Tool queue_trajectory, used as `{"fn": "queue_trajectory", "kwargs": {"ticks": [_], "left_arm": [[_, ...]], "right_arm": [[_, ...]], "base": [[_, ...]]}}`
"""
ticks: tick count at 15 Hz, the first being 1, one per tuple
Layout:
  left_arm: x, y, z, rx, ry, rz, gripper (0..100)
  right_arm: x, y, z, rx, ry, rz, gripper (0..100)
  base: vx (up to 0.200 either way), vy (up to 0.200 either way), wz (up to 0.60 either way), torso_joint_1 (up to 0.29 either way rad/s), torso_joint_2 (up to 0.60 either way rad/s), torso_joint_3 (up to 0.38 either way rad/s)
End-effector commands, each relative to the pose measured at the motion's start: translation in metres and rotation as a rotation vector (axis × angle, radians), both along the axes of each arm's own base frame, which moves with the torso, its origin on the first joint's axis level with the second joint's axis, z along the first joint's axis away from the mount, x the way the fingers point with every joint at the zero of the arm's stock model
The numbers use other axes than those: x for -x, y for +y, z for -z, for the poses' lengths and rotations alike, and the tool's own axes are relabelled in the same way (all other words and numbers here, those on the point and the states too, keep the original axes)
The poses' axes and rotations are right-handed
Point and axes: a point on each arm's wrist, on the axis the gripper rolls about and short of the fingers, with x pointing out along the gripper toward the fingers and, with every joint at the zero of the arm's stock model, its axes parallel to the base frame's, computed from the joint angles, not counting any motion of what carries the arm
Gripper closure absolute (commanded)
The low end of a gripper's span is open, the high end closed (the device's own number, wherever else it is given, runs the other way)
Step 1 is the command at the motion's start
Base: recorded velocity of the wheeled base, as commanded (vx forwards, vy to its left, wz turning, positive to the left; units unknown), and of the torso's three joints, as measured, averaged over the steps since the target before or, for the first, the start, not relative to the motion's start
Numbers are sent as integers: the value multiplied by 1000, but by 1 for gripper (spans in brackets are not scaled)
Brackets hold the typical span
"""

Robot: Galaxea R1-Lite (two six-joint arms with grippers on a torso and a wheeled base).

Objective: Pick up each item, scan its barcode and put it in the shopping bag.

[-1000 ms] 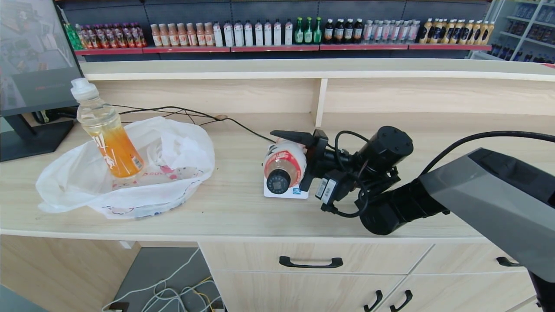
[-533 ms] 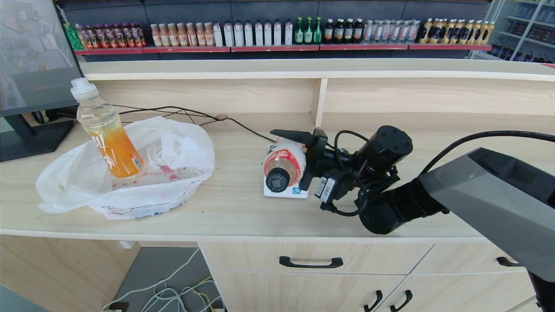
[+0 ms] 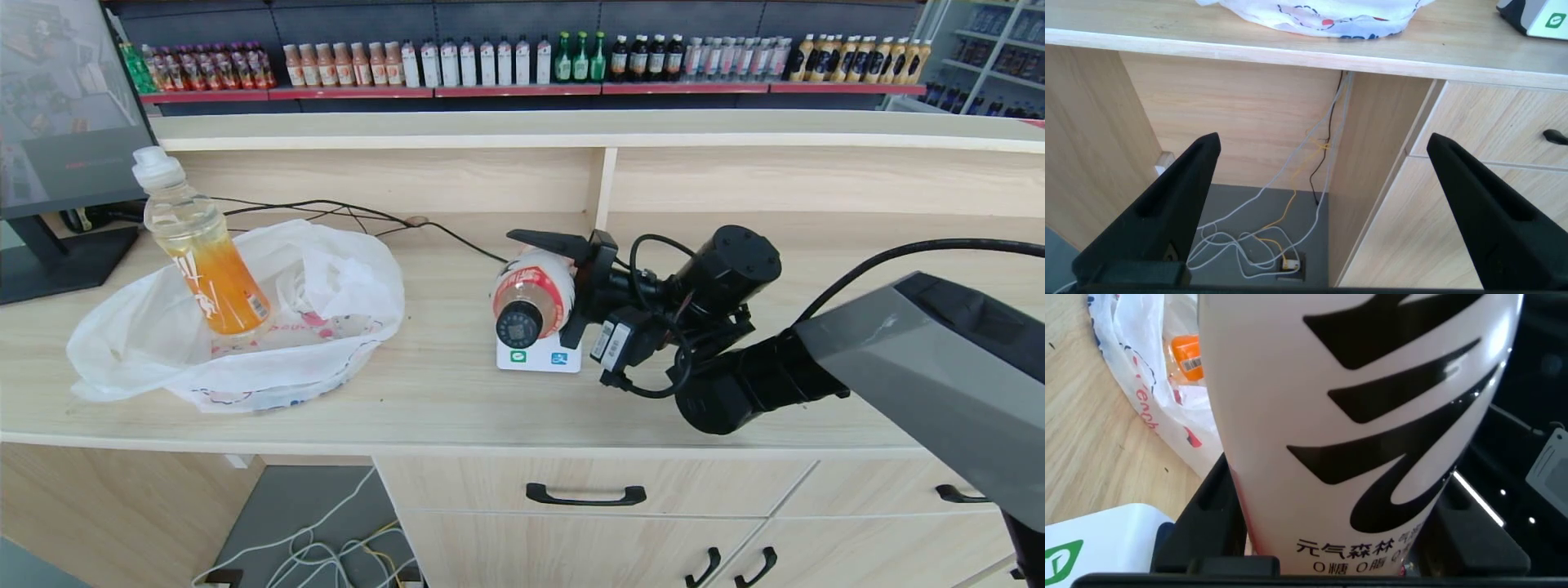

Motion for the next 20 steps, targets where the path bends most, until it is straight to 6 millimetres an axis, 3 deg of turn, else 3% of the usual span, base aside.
{"fn": "queue_trajectory", "kwargs": {"ticks": [1,3,8,11,15,17,20], "left_arm": [[0,0,0,-1,0,0,0],[0,0,0,0,0,0,0],[0,0,0,0,0,0,0],[0,0,0,-1,0,0,0],[0,0,0,-1,0,0,0],[0,0,0,0,0,0,0],[0,0,0,0,0,0,0]], "right_arm": [[6,1,-7,-8,-9,-10,100],[18,3,-12,-17,25,-31,100],[57,-25,-66,-129,106,-47,100],[85,-40,-50,-199,356,65,100],[122,-67,-65,-300,488,111,100],[141,-77,-54,-347,657,132,100],[163,-90,-55,-385,756,108,100]], "base": [[0,0,0,0,0,0],[0,0,0,0,0,0],[0,0,0,0,0,0],[0,0,0,0,0,0],[0,0,0,0,0,0],[0,0,0,0,0,0],[0,0,0,0,0,0]]}}
